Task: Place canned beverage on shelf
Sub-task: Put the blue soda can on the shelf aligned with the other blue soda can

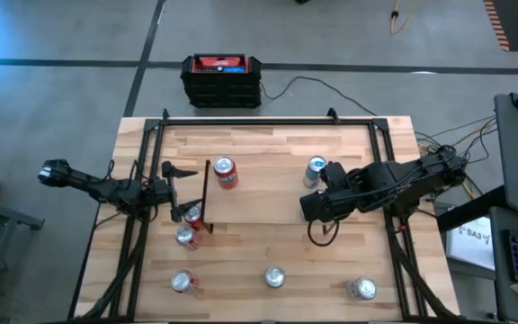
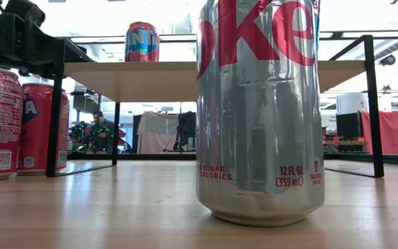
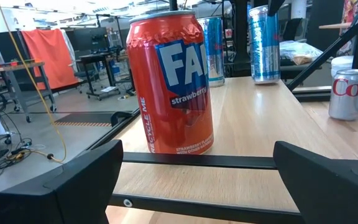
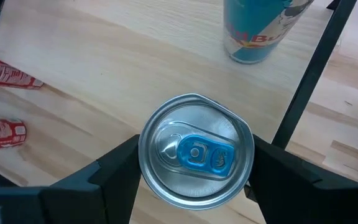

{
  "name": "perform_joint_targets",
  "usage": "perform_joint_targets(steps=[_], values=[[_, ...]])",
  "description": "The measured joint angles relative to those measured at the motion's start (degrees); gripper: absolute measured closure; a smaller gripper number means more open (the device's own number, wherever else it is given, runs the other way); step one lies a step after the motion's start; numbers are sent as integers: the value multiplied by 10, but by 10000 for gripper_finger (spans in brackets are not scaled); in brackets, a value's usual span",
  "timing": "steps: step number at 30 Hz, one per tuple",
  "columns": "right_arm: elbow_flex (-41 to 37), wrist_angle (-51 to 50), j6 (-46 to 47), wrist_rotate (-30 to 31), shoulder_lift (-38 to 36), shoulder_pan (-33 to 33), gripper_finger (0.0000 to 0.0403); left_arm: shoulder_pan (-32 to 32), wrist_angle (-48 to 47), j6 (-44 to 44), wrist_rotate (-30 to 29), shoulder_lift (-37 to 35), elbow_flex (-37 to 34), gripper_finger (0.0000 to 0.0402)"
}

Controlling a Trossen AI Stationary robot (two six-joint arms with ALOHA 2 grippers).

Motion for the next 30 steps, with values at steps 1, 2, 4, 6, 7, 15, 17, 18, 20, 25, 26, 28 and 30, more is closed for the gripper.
perform_joint_targets(steps=[1,2,4,6,7,15,17,18,20,25,26,28,30], values=[[1,0,-2,0,1,0,153,0,0,0,0,0,0,2],[1,-1,-3,0,3,0,151,0,0,0,0,0,0,2],[2,-5,-6,-6,6,0,139,0,0,0,0,0,0,2],[1,-18,-6,-16,7,0,120,0,0,0,0,0,0,2],[1,-15,-6,-13,11,0,109,0,0,0,0,0,0,2],[9,-10,0,-7,19,0,33,0,0,0,0,0,0,2],[8,-4,0,-7,24,0,29,0,0,0,0,0,0,2],[7,-3,-1,-7,25,0,29,0,0,0,0,0,0,2],[8,-5,-1,-6,22,0,28,0,0,0,0,1,0,2],[9,-5,-3,-4,22,0,28,0,0,0,0,1,0,2],[9,-5,-3,-4,22,0,28,0,0,0,0,1,0,2],[9,-5,-3,-2,21,0,28,0,0,0,0,1,0,2],[9,-5,-3,-2,20,0,28,0,0,0,0,1,0,2]])
